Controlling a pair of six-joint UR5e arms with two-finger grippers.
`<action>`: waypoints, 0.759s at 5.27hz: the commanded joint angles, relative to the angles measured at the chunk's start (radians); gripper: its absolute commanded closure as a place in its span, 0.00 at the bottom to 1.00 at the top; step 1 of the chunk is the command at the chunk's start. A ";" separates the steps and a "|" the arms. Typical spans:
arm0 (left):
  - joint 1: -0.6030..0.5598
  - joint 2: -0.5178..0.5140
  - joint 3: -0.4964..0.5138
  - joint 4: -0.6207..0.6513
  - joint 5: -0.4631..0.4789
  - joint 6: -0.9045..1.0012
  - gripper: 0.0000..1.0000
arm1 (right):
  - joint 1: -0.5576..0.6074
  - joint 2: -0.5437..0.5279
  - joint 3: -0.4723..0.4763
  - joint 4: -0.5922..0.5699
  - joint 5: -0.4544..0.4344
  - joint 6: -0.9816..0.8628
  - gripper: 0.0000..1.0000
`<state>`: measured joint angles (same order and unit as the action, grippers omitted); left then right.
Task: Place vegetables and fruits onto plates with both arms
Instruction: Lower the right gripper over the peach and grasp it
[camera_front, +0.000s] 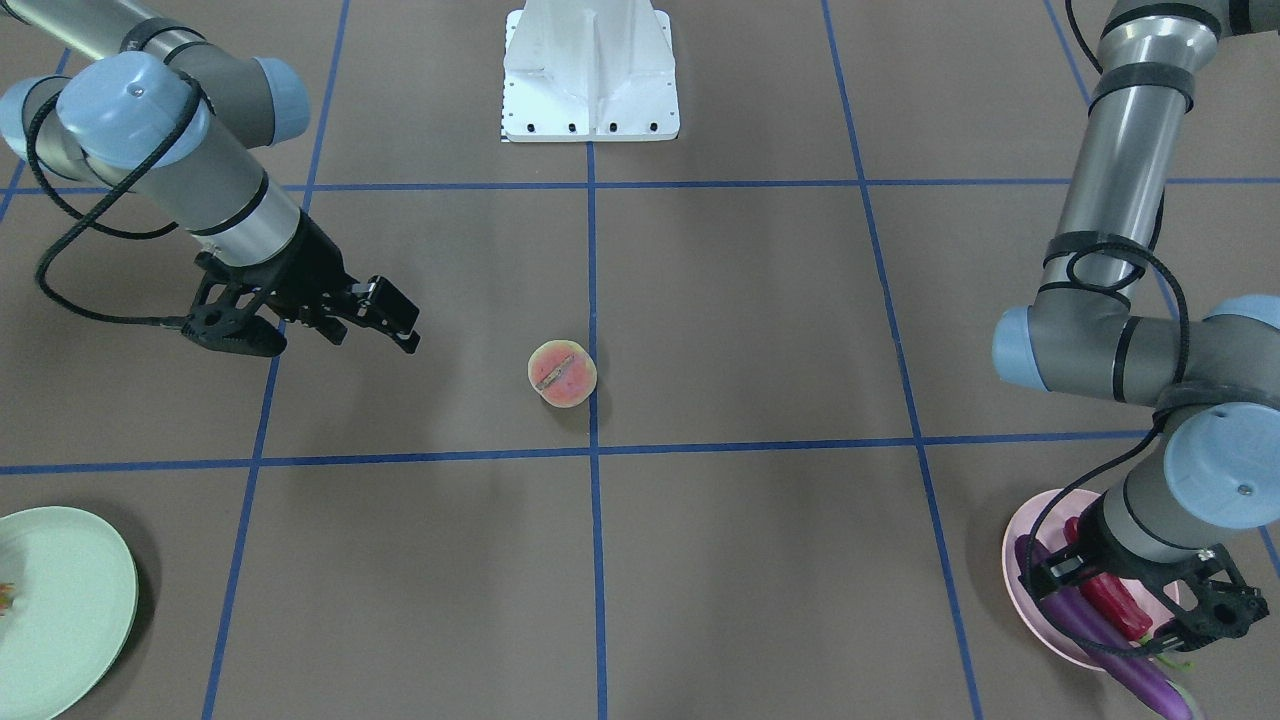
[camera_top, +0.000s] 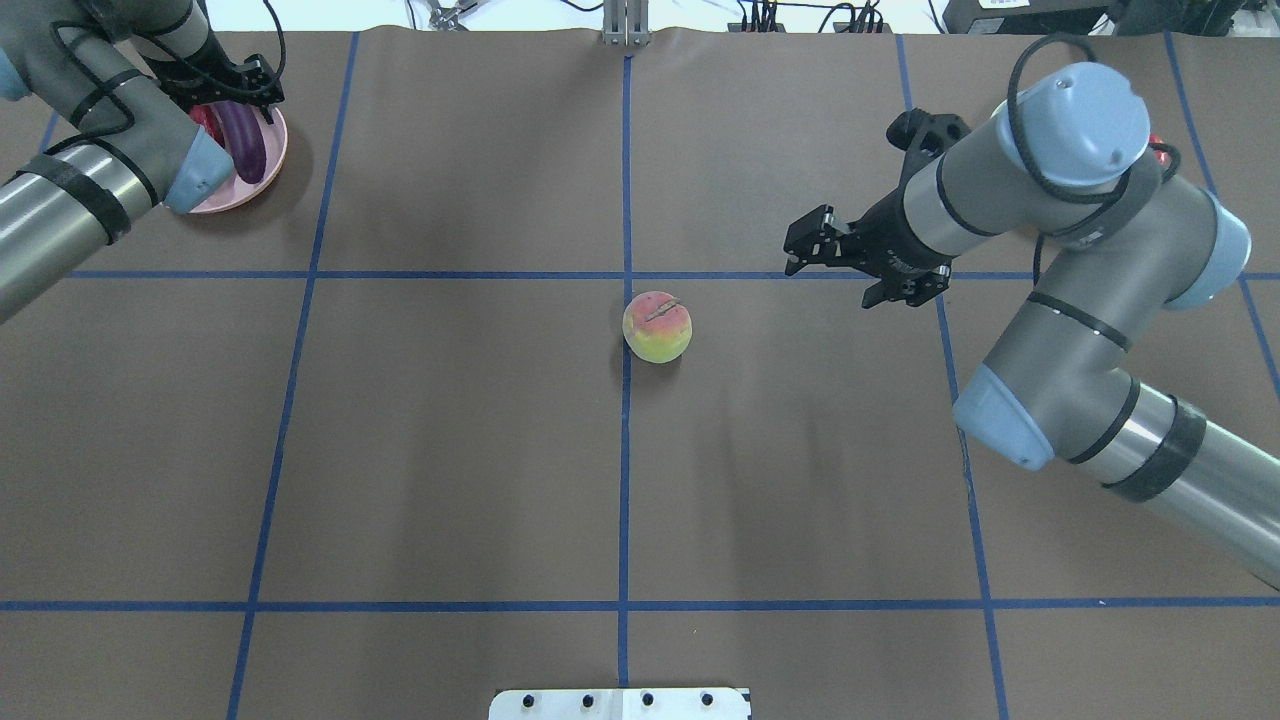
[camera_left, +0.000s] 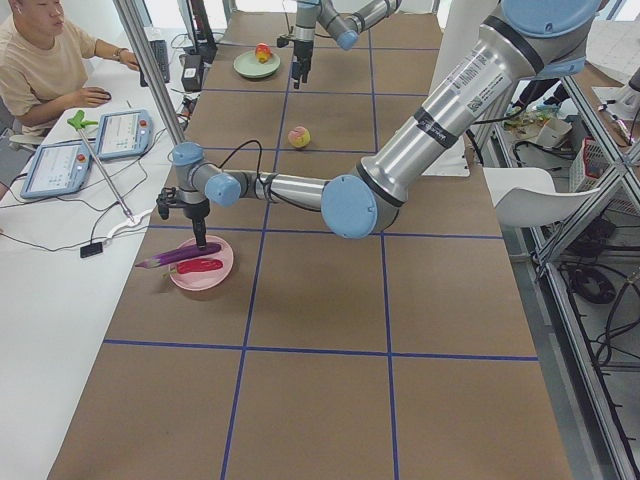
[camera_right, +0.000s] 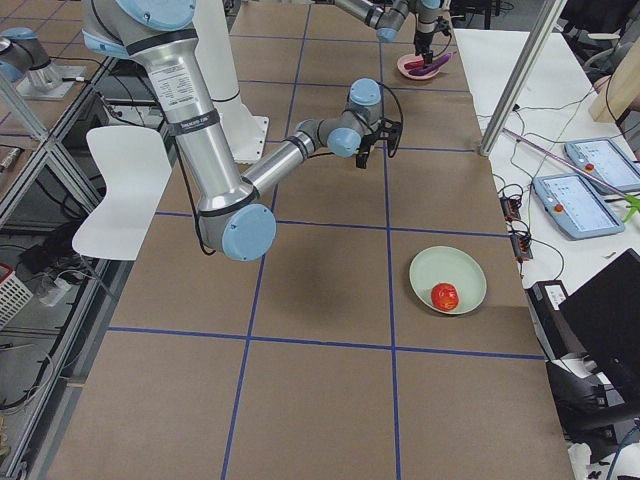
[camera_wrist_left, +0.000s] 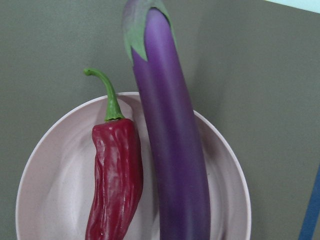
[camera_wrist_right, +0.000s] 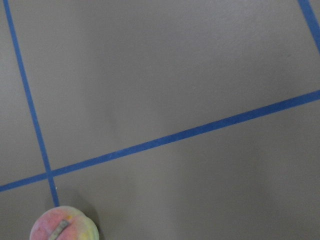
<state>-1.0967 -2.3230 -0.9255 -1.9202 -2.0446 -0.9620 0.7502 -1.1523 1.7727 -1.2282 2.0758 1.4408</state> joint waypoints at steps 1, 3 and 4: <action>0.000 0.072 -0.149 0.000 -0.017 -0.001 0.00 | -0.112 0.066 0.007 -0.087 -0.112 0.071 0.00; 0.000 0.094 -0.199 0.004 -0.032 -0.015 0.00 | -0.153 0.187 -0.082 -0.133 -0.195 0.250 0.01; 0.000 0.102 -0.219 0.009 -0.031 -0.017 0.00 | -0.160 0.279 -0.173 -0.132 -0.253 0.386 0.01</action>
<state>-1.0967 -2.2276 -1.1270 -1.9149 -2.0759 -0.9766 0.5968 -0.9429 1.6697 -1.3594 1.8653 1.7227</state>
